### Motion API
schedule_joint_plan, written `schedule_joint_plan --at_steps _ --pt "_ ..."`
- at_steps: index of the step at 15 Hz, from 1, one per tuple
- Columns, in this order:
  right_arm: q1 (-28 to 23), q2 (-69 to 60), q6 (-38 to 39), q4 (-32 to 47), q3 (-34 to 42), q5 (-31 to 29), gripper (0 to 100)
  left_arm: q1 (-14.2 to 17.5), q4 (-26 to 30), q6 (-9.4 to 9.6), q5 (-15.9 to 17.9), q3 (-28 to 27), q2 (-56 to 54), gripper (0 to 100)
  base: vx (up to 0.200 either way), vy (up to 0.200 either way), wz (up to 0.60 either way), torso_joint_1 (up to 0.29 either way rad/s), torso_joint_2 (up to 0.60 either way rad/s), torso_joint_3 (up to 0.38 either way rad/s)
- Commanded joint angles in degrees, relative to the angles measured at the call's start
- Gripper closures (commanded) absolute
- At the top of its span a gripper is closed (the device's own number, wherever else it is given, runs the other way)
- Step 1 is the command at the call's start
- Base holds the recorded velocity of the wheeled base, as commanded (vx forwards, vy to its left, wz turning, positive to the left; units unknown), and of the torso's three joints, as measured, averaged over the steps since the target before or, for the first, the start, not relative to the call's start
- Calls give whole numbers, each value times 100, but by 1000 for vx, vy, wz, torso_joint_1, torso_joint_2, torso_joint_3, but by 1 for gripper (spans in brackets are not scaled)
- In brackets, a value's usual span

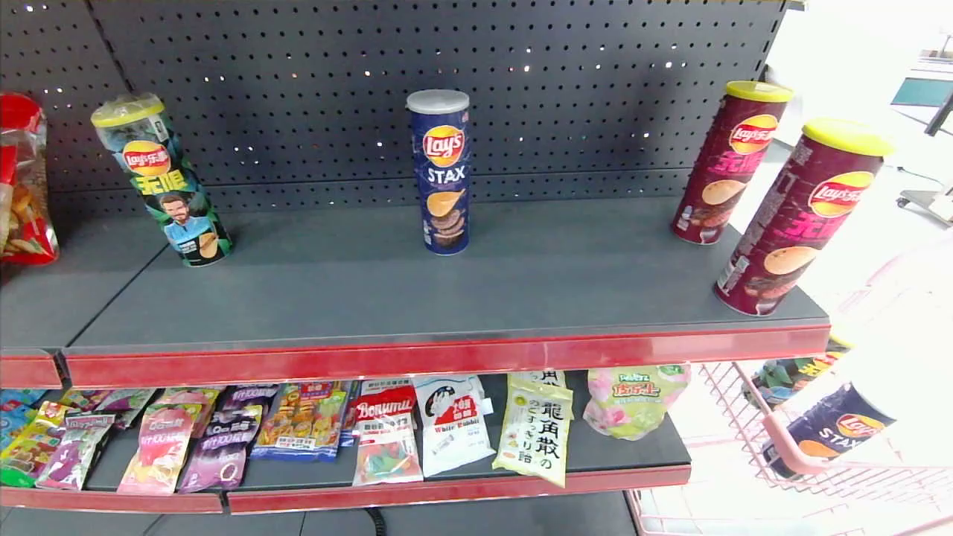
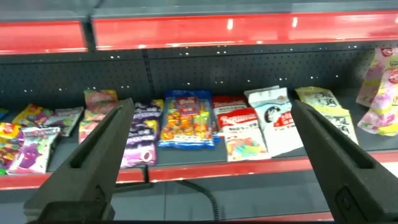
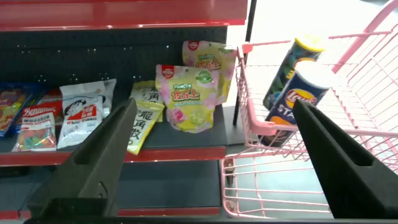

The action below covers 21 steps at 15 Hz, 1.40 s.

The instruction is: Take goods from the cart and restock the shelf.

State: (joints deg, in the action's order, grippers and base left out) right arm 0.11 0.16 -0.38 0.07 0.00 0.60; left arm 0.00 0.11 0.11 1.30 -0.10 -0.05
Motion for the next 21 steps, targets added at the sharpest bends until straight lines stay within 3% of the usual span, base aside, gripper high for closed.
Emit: schedule_joint_plan --at_steps 1,12,14,21 --pt "-2 -7 3 1 0 2 0 0 -2 -2 1 1 5 0 0 -200 0 2 2 7" --pt "-2 -7 11 1 0 -7 0 0 -2 -2 1 1 5 0 0 -200 0 2 3 2" --pt "-2 -7 -6 1 0 -33 0 0 -2 -2 1 1 5 0 0 0 0 0 0 0" --pt "-2 -7 11 1 0 -33 0 0 -2 -2 1 1 5 0 0 0 -600 3 4 2"
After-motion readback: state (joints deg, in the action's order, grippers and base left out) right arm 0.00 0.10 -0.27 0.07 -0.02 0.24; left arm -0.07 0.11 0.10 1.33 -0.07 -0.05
